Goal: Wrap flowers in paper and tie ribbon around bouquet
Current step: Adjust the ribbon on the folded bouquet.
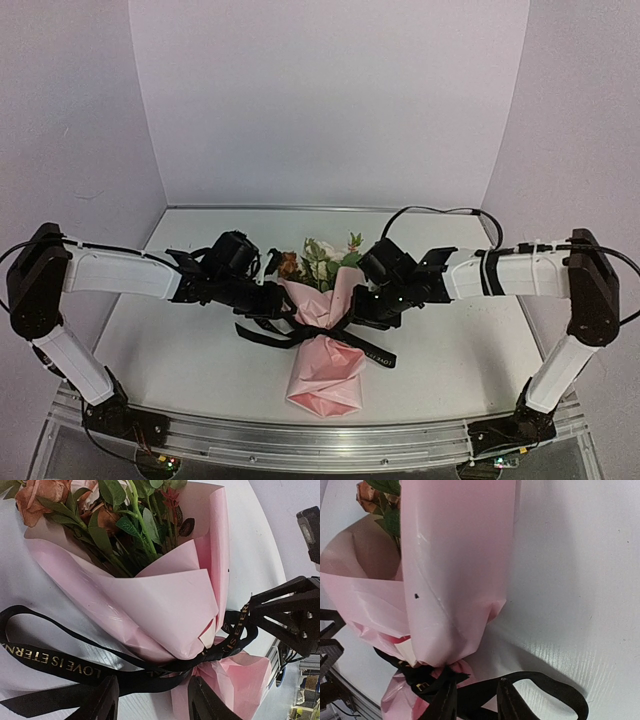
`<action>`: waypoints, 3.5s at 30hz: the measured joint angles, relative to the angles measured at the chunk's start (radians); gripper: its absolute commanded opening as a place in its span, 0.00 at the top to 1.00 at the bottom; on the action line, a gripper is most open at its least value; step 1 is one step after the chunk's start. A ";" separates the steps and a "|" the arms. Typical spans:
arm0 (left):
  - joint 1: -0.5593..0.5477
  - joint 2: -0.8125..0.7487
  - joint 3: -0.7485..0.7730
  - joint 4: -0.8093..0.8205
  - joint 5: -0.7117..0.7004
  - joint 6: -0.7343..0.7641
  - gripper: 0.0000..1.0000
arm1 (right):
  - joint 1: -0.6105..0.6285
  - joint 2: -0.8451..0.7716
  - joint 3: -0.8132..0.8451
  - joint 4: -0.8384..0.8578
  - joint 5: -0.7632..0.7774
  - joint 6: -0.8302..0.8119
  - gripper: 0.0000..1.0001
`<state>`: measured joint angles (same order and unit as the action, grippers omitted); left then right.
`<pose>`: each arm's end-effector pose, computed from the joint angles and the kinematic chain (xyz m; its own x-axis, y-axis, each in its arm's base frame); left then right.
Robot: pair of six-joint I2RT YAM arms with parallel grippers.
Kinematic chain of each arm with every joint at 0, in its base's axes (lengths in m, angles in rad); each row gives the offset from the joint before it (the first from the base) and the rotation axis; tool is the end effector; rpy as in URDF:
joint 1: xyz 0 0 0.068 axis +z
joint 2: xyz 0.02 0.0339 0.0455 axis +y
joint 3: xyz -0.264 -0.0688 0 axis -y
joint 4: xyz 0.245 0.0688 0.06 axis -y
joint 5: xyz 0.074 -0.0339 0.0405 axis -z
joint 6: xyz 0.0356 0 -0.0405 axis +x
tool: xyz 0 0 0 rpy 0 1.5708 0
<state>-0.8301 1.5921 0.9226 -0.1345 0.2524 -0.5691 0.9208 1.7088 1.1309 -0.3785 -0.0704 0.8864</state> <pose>0.2163 -0.2497 0.1943 -0.8575 0.1645 -0.4876 0.4386 0.7291 -0.5254 0.2143 0.2861 0.2019 -0.9469 0.0315 -0.3199 -0.1344 0.8653 0.4830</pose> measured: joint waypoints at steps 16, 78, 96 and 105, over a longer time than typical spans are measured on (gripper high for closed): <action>-0.001 -0.001 -0.001 0.000 -0.002 0.030 0.52 | 0.018 0.054 0.035 0.030 0.020 0.034 0.64; -0.227 0.213 0.188 0.054 -0.185 0.774 0.59 | 0.018 -0.033 -0.066 0.078 0.004 0.064 1.00; -0.227 0.244 0.181 0.111 -0.168 0.841 0.72 | 0.011 -0.084 -0.104 0.098 0.014 0.073 1.00; -0.227 0.244 0.180 0.110 -0.159 0.854 0.74 | -0.009 -0.117 -0.133 0.109 0.025 0.071 1.00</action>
<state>-1.0569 1.8362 1.1025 -0.0243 0.0931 0.2844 0.9122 1.5917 0.9976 -0.2695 -0.0450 0.9579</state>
